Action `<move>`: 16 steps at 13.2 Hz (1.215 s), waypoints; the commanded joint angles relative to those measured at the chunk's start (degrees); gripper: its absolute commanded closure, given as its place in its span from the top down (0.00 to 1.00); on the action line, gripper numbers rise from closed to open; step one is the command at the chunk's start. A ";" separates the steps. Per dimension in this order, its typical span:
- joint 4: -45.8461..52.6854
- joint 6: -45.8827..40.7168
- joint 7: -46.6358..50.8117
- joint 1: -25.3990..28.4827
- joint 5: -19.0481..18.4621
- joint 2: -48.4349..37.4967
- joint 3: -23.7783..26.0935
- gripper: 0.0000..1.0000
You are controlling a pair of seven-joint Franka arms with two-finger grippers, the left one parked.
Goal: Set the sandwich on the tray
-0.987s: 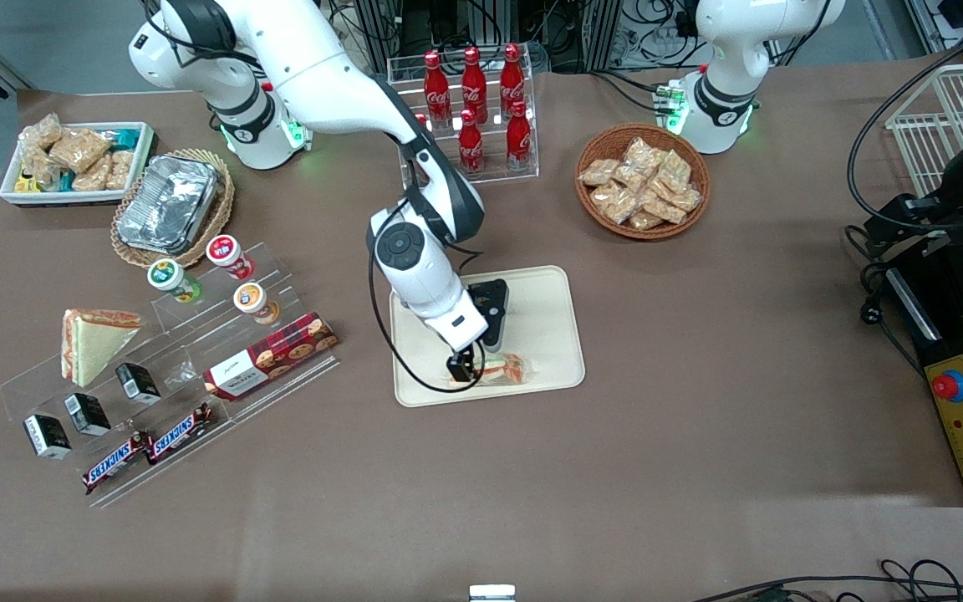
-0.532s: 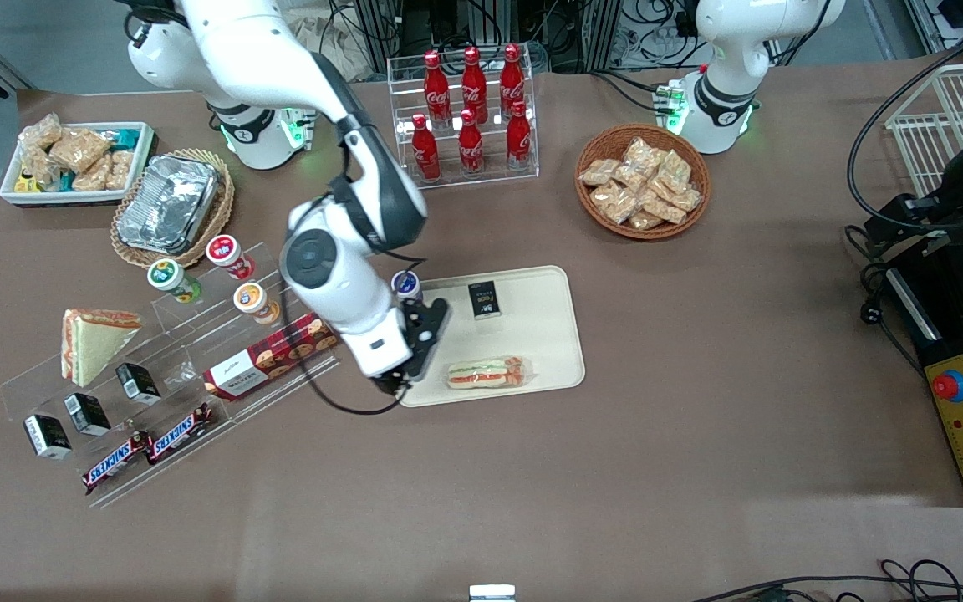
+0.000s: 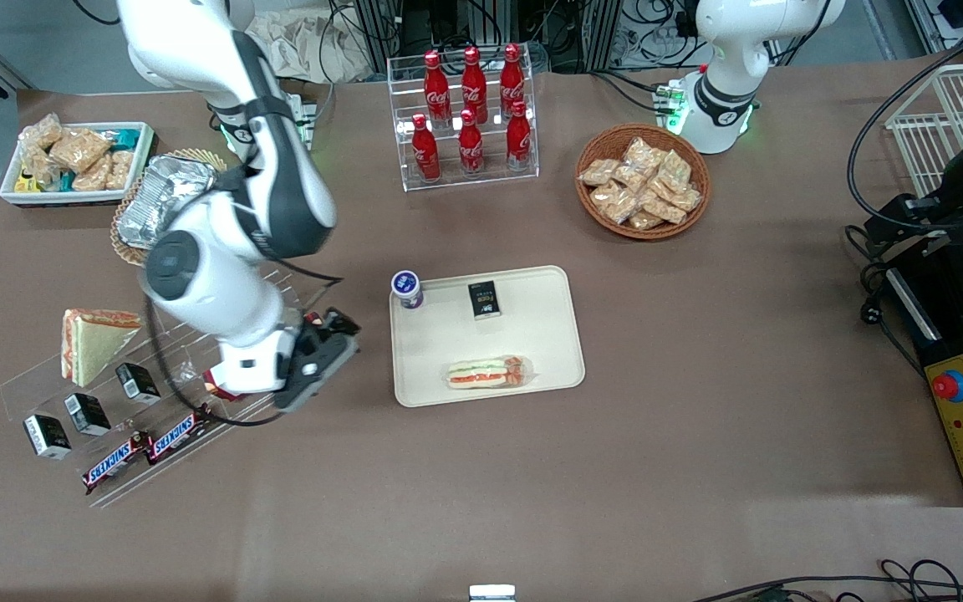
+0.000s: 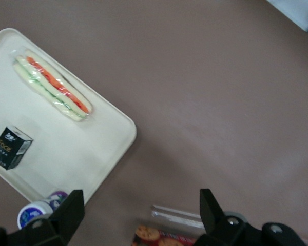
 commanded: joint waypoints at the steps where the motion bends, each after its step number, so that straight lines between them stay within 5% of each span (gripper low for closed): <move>1: -0.59 -4.34 1.34 0.58 0.27 -3.59 -5.22 1.00; 4: -0.59 -12.16 1.78 0.67 0.01 -5.79 -10.85 1.00; 6: -0.50 -14.54 2.83 0.93 -4.28 -7.36 -13.50 1.00; 8: -0.59 -15.69 3.27 0.23 -8.93 -10.70 -13.50 1.00; 11: -0.59 -21.92 9.66 -3.54 -9.66 -12.90 -12.89 1.00; 13: -0.59 -23.86 11.01 -8.96 -10.71 -15.10 -8.09 1.00; 16: -1.29 -24.30 14.32 -22.49 -17.03 -20.63 6.84 1.00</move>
